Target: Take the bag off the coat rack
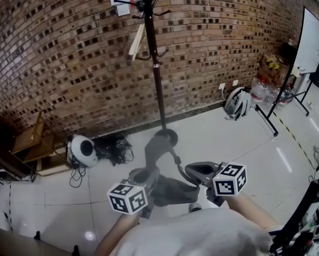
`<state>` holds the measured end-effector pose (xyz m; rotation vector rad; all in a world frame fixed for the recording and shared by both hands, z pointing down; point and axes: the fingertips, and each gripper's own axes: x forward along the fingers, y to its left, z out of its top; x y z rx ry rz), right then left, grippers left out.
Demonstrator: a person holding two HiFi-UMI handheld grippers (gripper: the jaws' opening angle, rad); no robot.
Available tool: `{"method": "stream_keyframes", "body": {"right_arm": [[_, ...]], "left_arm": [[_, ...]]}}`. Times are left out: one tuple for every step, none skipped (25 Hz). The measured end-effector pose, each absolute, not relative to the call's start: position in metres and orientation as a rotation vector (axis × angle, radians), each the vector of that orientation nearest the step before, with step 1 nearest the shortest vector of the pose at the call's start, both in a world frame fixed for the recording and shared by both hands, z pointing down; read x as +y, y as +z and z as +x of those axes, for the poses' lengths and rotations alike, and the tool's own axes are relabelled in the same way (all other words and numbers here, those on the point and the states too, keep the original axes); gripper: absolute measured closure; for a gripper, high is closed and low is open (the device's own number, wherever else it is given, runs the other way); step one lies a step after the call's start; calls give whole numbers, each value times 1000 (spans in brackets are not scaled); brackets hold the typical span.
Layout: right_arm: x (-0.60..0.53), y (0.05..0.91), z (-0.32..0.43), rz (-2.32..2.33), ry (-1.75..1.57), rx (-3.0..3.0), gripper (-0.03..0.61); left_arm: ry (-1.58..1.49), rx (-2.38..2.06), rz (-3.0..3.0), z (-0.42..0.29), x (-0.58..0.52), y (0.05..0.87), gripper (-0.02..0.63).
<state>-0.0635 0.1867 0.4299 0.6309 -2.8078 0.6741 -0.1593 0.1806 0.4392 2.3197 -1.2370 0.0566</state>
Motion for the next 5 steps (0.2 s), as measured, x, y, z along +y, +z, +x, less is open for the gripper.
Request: {"method": "stream_keyframes", "body": {"right_arm": [[183,429,-63,632,676,-2804,580],[179,429,-62,631,677,-2802,580],[175,429,-60,630,678,-2800,580],[171,429,-58,627,679,-2799,580],[167,429,-56,625,679,-2798,580]], "left_arm": [[59,-1234,2318,-159,176,438,562],[60,-1232,2316,-157,171,438,563],[62,-1231,2314,-155,167,438,563],[65,-1231,2313,-153,163,438,563],[67,-1230,2312,-151,159,438,563]]}}
